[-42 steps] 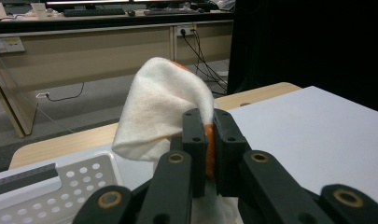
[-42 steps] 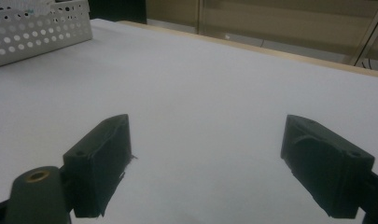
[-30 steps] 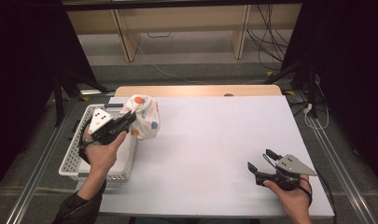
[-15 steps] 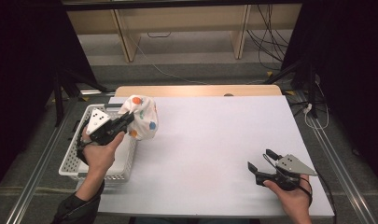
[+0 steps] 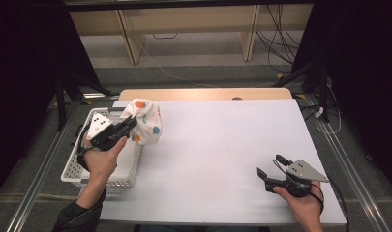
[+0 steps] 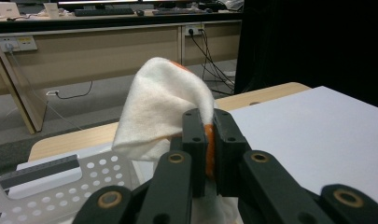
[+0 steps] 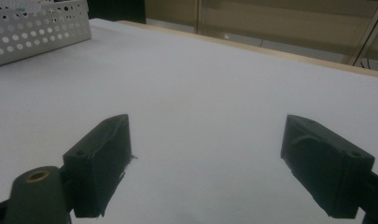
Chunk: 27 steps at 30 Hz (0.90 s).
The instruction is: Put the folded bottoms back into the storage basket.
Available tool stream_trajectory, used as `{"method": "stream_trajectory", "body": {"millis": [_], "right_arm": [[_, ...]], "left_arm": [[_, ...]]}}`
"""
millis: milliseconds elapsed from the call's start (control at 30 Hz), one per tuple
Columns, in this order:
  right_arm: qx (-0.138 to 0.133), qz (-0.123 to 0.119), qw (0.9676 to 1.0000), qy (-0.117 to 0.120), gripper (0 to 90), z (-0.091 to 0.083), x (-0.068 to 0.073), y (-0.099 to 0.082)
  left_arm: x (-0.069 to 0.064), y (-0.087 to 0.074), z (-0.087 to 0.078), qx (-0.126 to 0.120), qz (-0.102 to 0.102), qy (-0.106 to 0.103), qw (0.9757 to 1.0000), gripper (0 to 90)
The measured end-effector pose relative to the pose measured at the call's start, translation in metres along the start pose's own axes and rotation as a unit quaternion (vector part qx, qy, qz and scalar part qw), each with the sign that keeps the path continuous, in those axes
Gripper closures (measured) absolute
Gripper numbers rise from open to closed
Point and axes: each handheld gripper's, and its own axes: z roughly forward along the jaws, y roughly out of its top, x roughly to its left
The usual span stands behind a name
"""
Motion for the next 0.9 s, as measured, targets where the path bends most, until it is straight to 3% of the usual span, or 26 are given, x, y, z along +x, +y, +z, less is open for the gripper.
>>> {"method": "stream_trajectory", "body": {"millis": [900], "right_arm": [[0.0, 0.0, 1.0, -0.001, 16.9, -0.0002, 0.0, 0.0002]], "left_arm": [[0.0069, -0.001, -0.0041, 0.001, -0.003, 0.008, 1.0, 84.4]]}}
